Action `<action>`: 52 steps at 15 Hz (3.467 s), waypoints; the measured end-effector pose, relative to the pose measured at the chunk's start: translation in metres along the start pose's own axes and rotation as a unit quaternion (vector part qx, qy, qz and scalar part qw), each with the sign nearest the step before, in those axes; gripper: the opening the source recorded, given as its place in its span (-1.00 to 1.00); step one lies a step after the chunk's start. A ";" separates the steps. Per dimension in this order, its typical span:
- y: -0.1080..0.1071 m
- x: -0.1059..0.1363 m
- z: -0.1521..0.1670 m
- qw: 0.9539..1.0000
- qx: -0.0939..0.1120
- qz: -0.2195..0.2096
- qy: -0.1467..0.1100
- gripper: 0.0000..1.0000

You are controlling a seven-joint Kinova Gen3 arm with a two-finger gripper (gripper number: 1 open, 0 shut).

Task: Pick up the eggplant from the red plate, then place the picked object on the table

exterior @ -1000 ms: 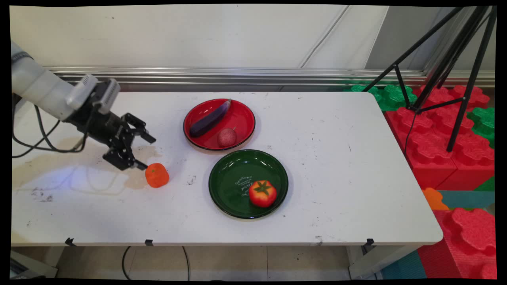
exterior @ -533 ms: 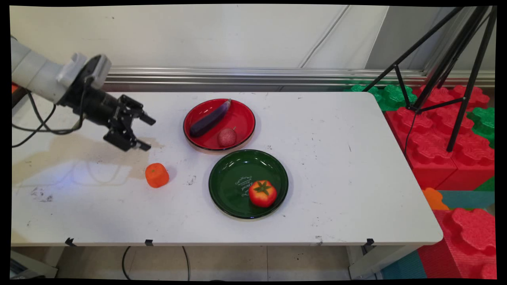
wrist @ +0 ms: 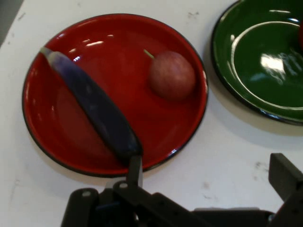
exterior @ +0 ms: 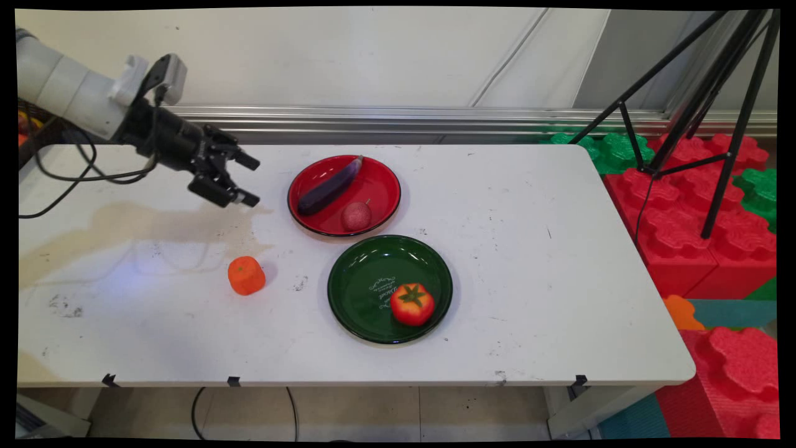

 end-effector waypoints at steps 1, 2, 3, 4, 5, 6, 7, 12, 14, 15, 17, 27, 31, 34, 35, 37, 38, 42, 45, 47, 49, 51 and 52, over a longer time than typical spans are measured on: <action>-0.004 0.003 0.005 1.000 0.004 -0.004 0.002 1.00; -0.006 0.005 0.008 1.000 0.007 -0.006 0.003 1.00; -0.010 0.007 0.014 1.000 0.012 -0.010 0.004 1.00; -0.014 0.010 0.021 1.000 0.017 -0.015 0.004 1.00; -0.019 0.013 0.029 1.000 0.022 -0.019 0.004 1.00; -0.023 0.015 0.036 0.999 0.026 -0.022 0.003 1.00; -0.026 0.016 0.041 0.999 0.028 -0.023 0.002 1.00; -0.044 0.023 0.074 0.999 0.041 -0.031 -0.010 1.00; -0.052 0.025 0.091 0.998 0.045 -0.032 -0.020 1.00; -0.055 0.025 0.099 0.998 0.045 -0.033 -0.024 1.00; -0.061 0.026 0.115 0.998 0.046 -0.037 -0.034 1.00; -0.071 0.021 0.165 0.995 0.042 -0.061 -0.068 1.00; -0.072 0.023 0.174 0.994 0.042 -0.067 -0.071 -1.00; -0.072 0.026 0.177 0.994 0.042 -0.070 -0.069 -1.00; -0.071 0.026 0.177 0.994 0.042 -0.071 -0.069 -1.00; -0.070 0.027 0.177 0.994 0.042 -0.072 -0.069 -1.00; -0.069 0.027 0.177 0.994 0.041 -0.072 -0.069 -1.00; -0.067 0.029 0.174 0.994 0.042 -0.073 -0.069 -1.00; -0.066 0.030 0.169 0.994 0.044 -0.074 -0.066 -1.00; -0.065 0.032 0.164 0.994 0.046 -0.073 -0.060 -1.00; -0.064 0.034 0.155 0.995 0.047 -0.071 -0.055 -1.00; -0.062 0.036 0.142 0.996 0.049 -0.064 -0.048 -1.00; -0.060 0.036 0.134 0.996 0.049 -0.059 -0.045 -1.00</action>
